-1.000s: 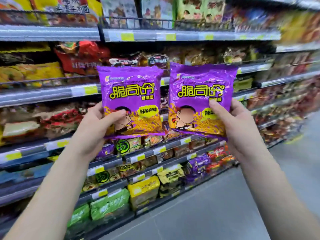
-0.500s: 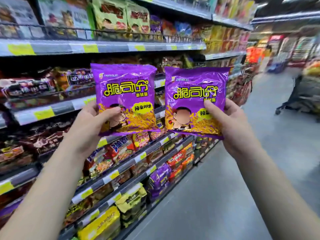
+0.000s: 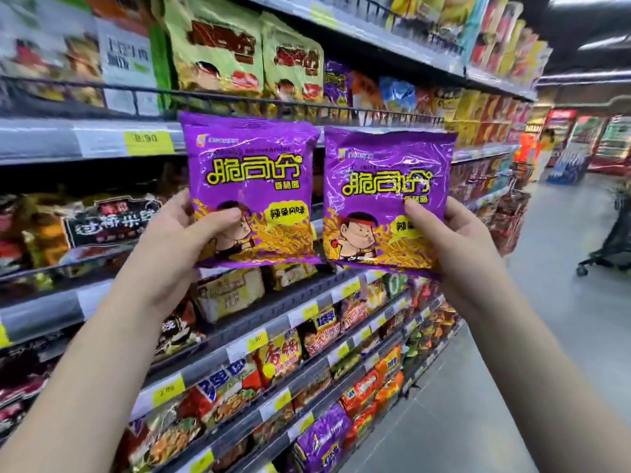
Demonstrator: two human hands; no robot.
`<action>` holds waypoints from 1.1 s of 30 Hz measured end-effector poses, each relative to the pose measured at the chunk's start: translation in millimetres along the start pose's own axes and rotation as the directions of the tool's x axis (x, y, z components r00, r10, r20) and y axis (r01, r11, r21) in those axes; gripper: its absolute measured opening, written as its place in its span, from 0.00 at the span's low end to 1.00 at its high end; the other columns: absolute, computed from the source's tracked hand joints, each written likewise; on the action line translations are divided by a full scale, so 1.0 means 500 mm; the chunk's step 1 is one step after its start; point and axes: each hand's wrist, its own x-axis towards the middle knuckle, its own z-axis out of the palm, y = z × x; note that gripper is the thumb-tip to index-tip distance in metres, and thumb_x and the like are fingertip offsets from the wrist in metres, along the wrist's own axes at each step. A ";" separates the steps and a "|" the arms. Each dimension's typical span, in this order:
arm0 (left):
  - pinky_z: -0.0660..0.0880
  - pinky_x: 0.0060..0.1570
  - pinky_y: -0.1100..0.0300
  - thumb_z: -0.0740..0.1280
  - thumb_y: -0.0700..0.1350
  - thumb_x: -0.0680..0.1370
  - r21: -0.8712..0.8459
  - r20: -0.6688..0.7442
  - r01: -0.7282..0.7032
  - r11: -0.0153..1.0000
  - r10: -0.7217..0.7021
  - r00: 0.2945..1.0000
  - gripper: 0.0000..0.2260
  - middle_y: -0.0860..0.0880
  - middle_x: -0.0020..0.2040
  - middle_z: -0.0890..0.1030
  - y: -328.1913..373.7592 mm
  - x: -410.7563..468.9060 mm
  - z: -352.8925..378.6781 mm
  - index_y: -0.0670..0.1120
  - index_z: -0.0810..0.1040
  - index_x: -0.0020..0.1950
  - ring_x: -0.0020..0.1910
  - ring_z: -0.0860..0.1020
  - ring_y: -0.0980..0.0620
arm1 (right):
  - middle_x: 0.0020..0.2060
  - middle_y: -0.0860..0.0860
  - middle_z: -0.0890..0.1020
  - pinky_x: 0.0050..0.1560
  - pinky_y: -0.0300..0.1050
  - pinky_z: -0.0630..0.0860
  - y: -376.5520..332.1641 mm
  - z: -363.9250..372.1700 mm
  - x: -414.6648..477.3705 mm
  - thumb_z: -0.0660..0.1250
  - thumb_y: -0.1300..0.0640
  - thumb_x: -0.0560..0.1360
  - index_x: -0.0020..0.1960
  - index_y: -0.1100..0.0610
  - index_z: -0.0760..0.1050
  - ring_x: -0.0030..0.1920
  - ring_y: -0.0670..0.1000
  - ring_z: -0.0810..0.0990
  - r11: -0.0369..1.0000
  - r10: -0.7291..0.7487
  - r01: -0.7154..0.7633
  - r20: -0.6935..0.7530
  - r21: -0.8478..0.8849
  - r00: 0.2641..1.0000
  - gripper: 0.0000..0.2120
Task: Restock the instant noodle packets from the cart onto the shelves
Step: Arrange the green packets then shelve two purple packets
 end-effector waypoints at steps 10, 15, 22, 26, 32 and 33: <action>0.80 0.45 0.63 0.71 0.38 0.76 0.078 -0.030 -0.108 0.991 0.111 0.993 0.10 0.52 0.42 0.85 -0.050 0.193 0.057 0.49 0.80 0.55 0.38 0.82 0.55 | 0.47 0.53 0.88 0.43 0.48 0.84 0.063 -0.020 0.239 0.70 0.57 0.78 0.61 0.58 0.79 0.41 0.51 0.87 0.998 -0.023 0.021 0.033 0.065 0.999 0.13; 0.78 0.50 0.54 0.71 0.40 0.76 0.116 -0.091 -0.134 0.984 0.145 0.985 0.09 0.53 0.40 0.85 -0.065 0.243 0.118 0.50 0.80 0.53 0.37 0.81 0.55 | 0.49 0.54 0.88 0.47 0.50 0.84 0.093 -0.068 0.367 0.70 0.58 0.78 0.61 0.59 0.80 0.44 0.52 0.87 0.992 -0.069 0.059 0.085 0.113 0.994 0.13; 0.76 0.47 0.50 0.70 0.40 0.77 0.203 -0.195 -0.181 0.962 0.221 0.956 0.05 0.53 0.34 0.84 -0.082 0.313 0.228 0.49 0.80 0.50 0.35 0.80 0.55 | 0.46 0.53 0.88 0.44 0.48 0.84 0.141 -0.140 0.556 0.70 0.57 0.78 0.60 0.58 0.80 0.43 0.51 0.87 0.977 -0.111 0.074 0.181 0.200 0.977 0.12; 0.79 0.39 0.64 0.66 0.36 0.79 0.244 -0.268 -0.223 0.944 0.286 0.920 0.07 0.55 0.32 0.84 -0.106 0.365 0.316 0.48 0.78 0.48 0.32 0.81 0.60 | 0.49 0.54 0.88 0.46 0.48 0.83 0.158 -0.179 0.679 0.70 0.58 0.79 0.63 0.59 0.79 0.45 0.52 0.87 0.968 -0.140 0.066 0.301 0.244 0.943 0.14; 0.76 0.32 0.70 0.65 0.34 0.79 0.349 -0.403 -0.231 0.908 0.368 0.838 0.09 0.55 0.30 0.83 -0.092 0.418 0.424 0.48 0.77 0.47 0.28 0.80 0.62 | 0.51 0.55 0.88 0.51 0.51 0.84 0.149 -0.210 0.833 0.69 0.59 0.79 0.59 0.57 0.81 0.48 0.53 0.87 0.954 -0.145 0.003 0.456 0.299 0.878 0.10; 0.76 0.32 0.69 0.65 0.35 0.79 0.358 -0.422 -0.225 0.906 0.372 0.827 0.08 0.55 0.30 0.83 -0.090 0.422 0.430 0.48 0.78 0.47 0.28 0.80 0.62 | 0.53 0.56 0.87 0.52 0.52 0.84 0.147 -0.207 0.850 0.70 0.58 0.79 0.61 0.58 0.81 0.49 0.54 0.87 0.954 -0.138 -0.015 0.480 0.300 0.867 0.12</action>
